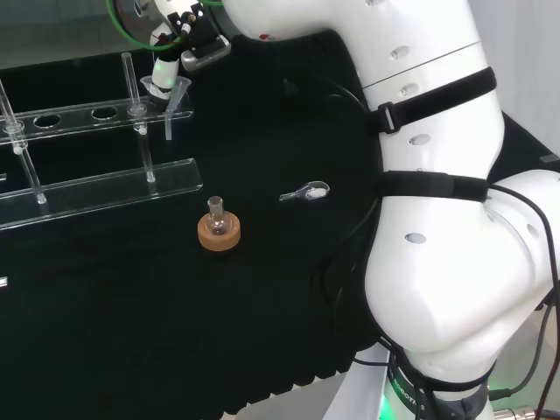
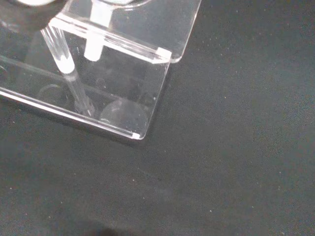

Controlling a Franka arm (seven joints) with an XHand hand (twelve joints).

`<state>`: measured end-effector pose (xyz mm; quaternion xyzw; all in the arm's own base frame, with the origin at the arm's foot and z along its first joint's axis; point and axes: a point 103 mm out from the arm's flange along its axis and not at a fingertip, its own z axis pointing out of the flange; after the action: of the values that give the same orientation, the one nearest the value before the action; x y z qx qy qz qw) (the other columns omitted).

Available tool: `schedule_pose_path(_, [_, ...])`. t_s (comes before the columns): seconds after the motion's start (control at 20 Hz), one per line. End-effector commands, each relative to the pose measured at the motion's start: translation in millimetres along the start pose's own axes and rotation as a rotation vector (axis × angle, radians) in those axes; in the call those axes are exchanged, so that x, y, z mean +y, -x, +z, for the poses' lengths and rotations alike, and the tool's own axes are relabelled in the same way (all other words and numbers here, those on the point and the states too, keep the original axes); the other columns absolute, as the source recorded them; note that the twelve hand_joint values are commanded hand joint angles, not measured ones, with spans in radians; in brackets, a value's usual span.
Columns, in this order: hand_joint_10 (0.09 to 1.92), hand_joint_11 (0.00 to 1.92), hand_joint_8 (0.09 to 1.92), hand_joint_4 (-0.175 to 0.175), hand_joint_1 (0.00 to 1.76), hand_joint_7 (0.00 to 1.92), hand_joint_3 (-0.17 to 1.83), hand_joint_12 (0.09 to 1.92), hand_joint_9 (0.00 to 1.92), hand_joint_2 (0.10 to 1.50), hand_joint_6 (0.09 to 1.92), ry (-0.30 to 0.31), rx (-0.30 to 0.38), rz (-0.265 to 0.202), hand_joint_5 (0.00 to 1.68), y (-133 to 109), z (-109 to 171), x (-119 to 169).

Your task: Pick up the funnel from the transparent funnel stand.

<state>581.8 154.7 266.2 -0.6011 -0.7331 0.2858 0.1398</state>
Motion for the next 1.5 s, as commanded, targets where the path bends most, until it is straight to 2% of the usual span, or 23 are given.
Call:
schedule_pose_path(0.05, [0.57,0.01,0.65,-0.023,0.76,0.72,0.18,1.61,0.66,0.75,0.09,0.051,0.063,-0.015,0.60,4.0,-4.2,-6.4])
schedule_pose_path(0.25, [0.52,0.03,0.67,-0.023,0.77,0.78,0.24,1.59,0.72,0.72,0.09,0.076,0.077,-0.021,0.64,3.1,-8.8,-10.6])
schedule_pose_path(0.4, [0.50,0.04,0.67,-0.002,0.79,0.81,0.29,1.59,0.76,0.70,0.09,0.104,0.087,-0.040,0.67,6.4,-15.3,-17.9])
schedule_pose_path(0.55, [0.49,0.05,0.68,0.001,0.80,0.83,0.32,1.58,0.78,0.68,0.10,0.137,0.111,-0.058,0.69,9.7,-21.7,-26.7])
schedule_pose_path(0.8, [0.47,0.07,0.68,0.000,0.82,0.85,0.39,1.57,0.81,0.65,0.13,0.177,0.126,-0.060,0.71,16.8,-28.6,-37.6])
schedule_pose_path(0.9, [0.46,0.08,0.67,0.000,0.85,0.86,0.45,1.57,0.81,0.63,0.15,0.215,0.133,-0.063,0.71,20.1,-32.0,-42.3])
schedule_pose_path(1.1, [0.44,0.10,0.67,-0.001,0.87,0.87,0.56,1.56,0.83,0.60,0.21,0.241,0.160,-0.061,0.70,25.0,-39.2,-48.4])
schedule_pose_path(1.3, [0.44,0.10,0.67,-0.001,0.88,0.88,0.59,1.55,0.84,0.60,0.23,0.268,0.167,-0.049,0.72,39.2,-45.5,-59.1])
schedule_pose_path(1.5, [0.44,0.11,0.68,-0.001,0.87,0.88,0.62,1.55,0.84,0.60,0.26,0.310,0.203,-0.052,0.72,50.6,-50.9,-73.6])
